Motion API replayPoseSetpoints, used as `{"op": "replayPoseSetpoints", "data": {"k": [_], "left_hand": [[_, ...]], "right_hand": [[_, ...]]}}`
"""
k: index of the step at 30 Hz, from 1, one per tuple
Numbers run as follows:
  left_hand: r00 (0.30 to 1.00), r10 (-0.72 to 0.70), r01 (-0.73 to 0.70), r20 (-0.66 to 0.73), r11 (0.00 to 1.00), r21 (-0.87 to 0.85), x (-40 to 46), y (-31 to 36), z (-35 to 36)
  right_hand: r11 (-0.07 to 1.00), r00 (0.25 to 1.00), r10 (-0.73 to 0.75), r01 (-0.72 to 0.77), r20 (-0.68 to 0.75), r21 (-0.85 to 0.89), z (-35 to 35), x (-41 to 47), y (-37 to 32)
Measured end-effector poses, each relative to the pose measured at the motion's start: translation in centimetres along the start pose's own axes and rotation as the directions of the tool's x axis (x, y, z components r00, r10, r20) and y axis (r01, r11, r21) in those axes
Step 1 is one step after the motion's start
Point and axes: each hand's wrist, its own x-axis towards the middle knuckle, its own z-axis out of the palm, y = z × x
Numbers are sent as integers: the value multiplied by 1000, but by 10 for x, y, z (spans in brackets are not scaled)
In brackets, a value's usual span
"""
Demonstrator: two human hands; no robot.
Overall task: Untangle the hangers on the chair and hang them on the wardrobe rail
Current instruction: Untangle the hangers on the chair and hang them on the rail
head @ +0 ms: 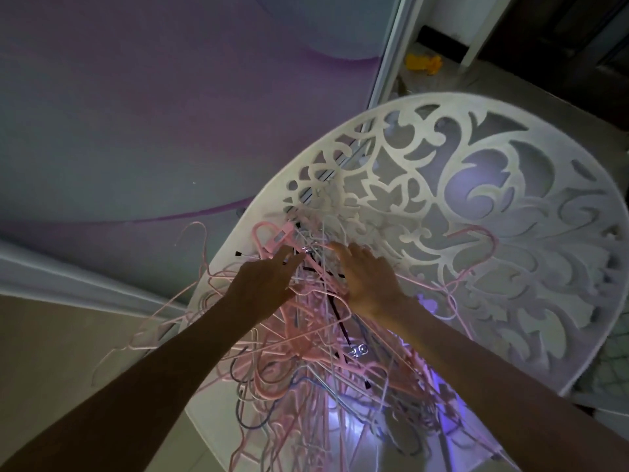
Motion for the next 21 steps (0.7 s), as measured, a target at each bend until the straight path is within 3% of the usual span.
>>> {"op": "replayPoseSetpoints", "data": {"k": [5,10,15,21], "left_hand": [[997,-58,57,-49,998,-18,10,-1,12],[976,-217,213,-5,963,-165,6,4,8],[972,-230,235,50,946,-223,0,1,0],[949,-281,305,145,934,-187,-5,7,-6]], "right_hand": [[1000,994,19,-17,-106,18,4,2,5],[996,995,45,-38,-85,83,0,-3,7],[999,993,16,-11,-121,44,0,-1,1],[999,999,-48,48,-19,20,-12,15,-12]]}}
